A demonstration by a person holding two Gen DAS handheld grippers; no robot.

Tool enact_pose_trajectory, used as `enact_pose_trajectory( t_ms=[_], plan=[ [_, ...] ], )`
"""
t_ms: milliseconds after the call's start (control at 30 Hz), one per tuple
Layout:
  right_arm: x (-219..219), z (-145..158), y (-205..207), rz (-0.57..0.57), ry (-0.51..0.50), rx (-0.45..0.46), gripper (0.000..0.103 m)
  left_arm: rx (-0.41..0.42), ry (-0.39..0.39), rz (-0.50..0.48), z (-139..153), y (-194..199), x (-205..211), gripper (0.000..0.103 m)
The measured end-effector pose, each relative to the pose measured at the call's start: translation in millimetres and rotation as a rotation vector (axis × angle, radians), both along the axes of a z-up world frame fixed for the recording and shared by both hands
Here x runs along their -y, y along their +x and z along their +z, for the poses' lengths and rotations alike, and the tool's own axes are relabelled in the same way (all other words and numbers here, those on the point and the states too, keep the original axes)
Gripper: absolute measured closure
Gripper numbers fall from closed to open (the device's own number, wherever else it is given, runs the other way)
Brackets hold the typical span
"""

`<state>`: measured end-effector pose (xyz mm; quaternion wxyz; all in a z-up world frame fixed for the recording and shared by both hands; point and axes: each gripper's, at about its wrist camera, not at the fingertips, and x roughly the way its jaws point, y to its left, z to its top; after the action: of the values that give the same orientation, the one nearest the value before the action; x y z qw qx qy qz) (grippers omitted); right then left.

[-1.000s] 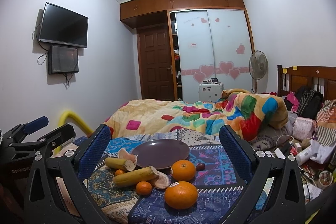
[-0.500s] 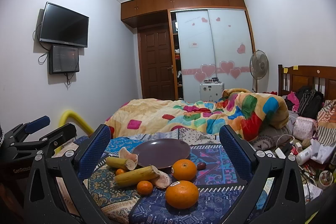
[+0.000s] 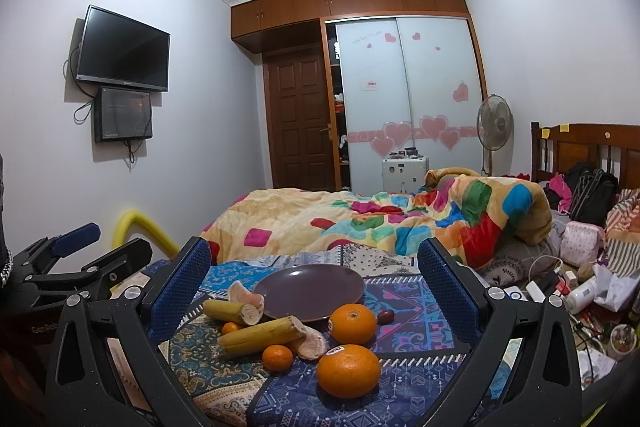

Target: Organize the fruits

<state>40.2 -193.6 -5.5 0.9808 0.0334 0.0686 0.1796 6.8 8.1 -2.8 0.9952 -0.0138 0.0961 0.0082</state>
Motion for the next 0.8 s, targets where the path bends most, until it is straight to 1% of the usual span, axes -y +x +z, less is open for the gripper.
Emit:
enact_pose_trajectory(
  t_ms=[567, 700, 800],
  plan=[
    [1, -1, 0, 0.003, 0.0, -0.005, 0.0, -0.004, 0.003, 0.003, -1, 2, 1, 0.0],
    [0, -4, 4, 0.002, -0.009, -0.022, 0.0, -0.035, -0.01, -0.011, -7, 8, -3, 0.0],
    [0, -12, 11, 0.007, -0.038, -0.059, 0.0, -0.072, -0.008, -0.005, -15, 16, -6, 0.0]
  ],
)
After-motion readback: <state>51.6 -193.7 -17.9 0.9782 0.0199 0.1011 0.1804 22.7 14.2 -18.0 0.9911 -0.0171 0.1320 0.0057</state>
